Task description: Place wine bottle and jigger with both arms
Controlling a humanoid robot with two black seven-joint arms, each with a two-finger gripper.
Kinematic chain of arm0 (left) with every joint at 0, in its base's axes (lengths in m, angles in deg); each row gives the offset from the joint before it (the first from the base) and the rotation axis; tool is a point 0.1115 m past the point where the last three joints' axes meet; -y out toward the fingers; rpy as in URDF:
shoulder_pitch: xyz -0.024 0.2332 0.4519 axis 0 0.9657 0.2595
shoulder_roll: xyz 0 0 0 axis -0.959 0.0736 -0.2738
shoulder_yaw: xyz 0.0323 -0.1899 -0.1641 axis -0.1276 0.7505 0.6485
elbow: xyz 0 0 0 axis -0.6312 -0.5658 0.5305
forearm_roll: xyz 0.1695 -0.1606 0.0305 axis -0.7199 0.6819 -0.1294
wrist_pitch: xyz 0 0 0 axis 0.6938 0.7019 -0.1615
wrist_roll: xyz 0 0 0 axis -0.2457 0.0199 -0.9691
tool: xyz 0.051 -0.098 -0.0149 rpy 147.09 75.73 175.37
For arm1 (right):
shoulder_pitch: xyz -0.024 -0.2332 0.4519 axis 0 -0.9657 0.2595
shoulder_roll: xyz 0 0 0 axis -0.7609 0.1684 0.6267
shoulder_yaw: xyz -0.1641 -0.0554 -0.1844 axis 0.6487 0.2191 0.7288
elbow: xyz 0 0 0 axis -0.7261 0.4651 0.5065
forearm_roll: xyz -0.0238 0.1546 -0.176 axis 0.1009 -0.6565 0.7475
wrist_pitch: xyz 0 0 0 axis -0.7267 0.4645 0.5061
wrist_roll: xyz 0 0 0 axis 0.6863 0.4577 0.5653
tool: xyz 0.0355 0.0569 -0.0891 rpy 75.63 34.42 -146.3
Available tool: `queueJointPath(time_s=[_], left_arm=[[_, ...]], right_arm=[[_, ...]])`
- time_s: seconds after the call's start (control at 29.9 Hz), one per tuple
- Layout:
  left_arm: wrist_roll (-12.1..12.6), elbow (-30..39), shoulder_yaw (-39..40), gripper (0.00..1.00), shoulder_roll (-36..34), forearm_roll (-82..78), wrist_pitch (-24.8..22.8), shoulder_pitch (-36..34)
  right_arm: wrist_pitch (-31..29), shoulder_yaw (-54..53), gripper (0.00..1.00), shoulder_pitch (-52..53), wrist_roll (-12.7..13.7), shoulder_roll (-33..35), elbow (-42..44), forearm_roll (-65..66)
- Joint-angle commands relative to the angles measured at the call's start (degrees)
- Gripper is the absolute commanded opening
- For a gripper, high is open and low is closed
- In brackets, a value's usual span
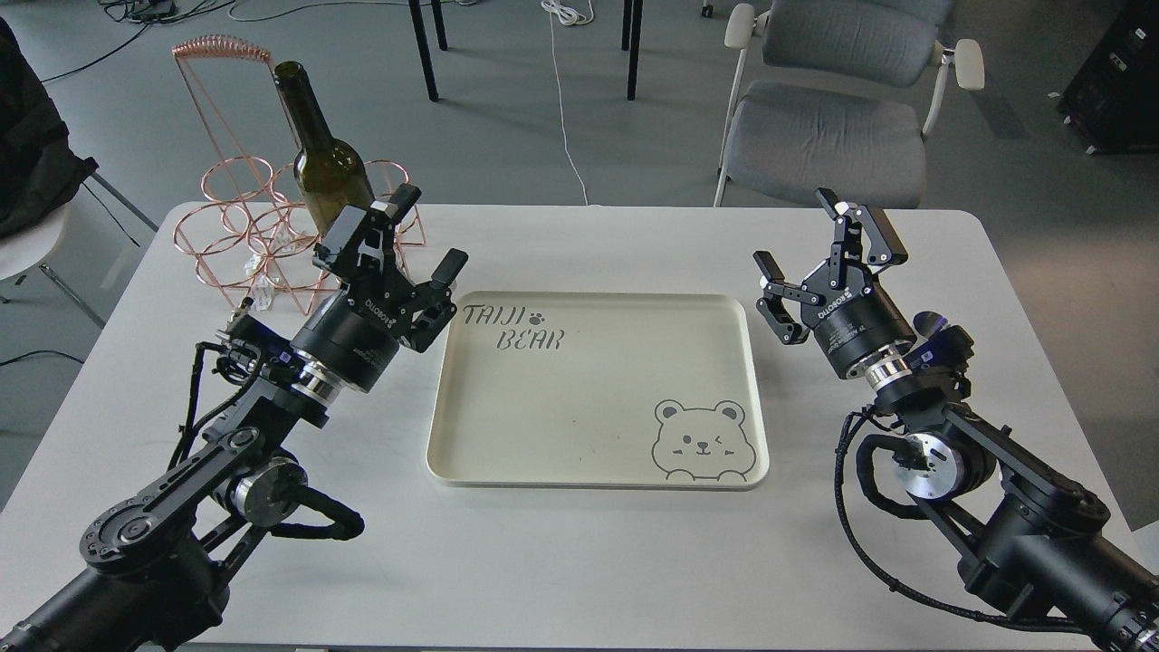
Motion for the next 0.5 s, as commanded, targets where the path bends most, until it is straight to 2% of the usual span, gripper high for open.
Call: queueJointPath(time_s=[0.0, 0.47], left_arm=[[-0.01, -0.20, 0.03, 0.98, -0.05, 0.09, 0.17, 0.64], [-0.01, 0.42, 4.78, 0.98, -0.31, 7.29, -0.44, 3.45]], right_arm=[[-0.06, 0.16, 0.99, -0.46, 0.00, -0.06, -0.21, -0.02], [0.20, 0.08, 0.99, -1.95, 0.00, 0.56, -2.22, -0.02]])
